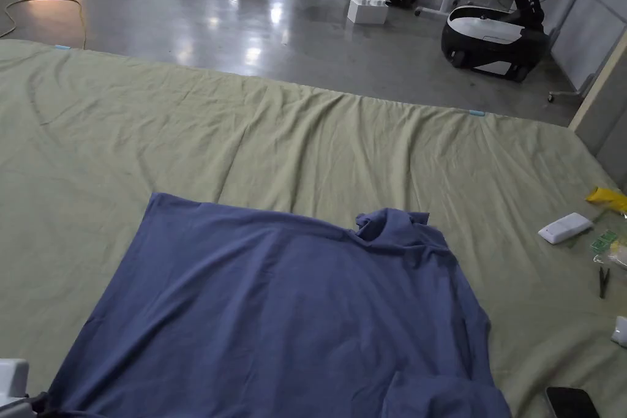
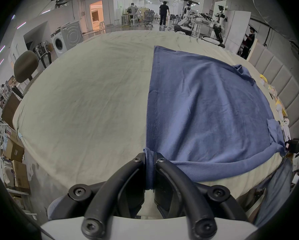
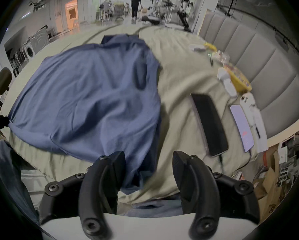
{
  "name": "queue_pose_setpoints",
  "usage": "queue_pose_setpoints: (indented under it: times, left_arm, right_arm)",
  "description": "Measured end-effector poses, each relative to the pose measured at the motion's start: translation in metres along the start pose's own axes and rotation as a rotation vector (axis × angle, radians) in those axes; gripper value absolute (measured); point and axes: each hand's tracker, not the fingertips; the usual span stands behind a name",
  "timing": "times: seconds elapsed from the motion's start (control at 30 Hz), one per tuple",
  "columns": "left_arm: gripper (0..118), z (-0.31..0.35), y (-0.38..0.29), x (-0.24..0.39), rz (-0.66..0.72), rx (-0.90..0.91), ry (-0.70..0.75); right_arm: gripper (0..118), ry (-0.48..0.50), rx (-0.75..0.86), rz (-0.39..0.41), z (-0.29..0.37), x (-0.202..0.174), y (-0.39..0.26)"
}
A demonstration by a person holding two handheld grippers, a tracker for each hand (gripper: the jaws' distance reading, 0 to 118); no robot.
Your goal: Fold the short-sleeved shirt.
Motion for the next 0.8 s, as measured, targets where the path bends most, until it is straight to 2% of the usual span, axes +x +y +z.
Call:
queue_pose_setpoints:
  times: [0.03, 0.13, 0.17, 0.3, 0.37, 0.43, 0.63, 0.7, 0.8]
  left_arm:
    - [9, -0.001, -0.001, 0.0, -0.002, -0.003, 0.001]
    - [9, 0.0, -0.002, 0.001, -0.002, -0.006, 0.001]
    - [9, 0.0, -0.001, 0.001, 0.001, -0.004, 0.001]
    - [9, 0.001, 0.004, 0.001, 0.005, 0.003, 0.0]
    - [9, 0.0, 0.003, -0.001, 0.008, -0.002, -0.005]
    - [9, 0.0, 0.001, -0.002, 0.01, -0.003, -0.007]
    - [9, 0.009, 0.0, -0.005, 0.02, 0.035, -0.03]
    - [9, 0.015, 0.001, -0.004, 0.023, 0.056, -0.035]
    - [9, 0.022, 0.005, -0.006, 0.038, 0.12, -0.05]
  right_arm:
    - [60, 0.023, -0.019, -0.01, -0.007, -0.002, -0.001]
    - [58, 0.011, -0.027, -0.013, -0.026, -0.01, 0.0]
    - [52, 0.009, -0.043, -0.007, -0.031, -0.011, 0.0]
    - [7, 0.036, -0.036, -0.015, -0.03, -0.01, 0.005]
    - [7, 0.01, -0.011, -0.006, -0.025, -0.008, 0.007]
    - [7, -0.03, -0.022, 0.048, -0.021, -0.009, 0.01]
    - [6, -0.05, -0.008, 0.074, 0.001, -0.009, 0.011]
    - [6, -0.04, 0.022, 0.04, 0.01, -0.006, 0.012]
    - [6, 0.036, 0.109, -0.038, 0.023, 0.001, 0.019]
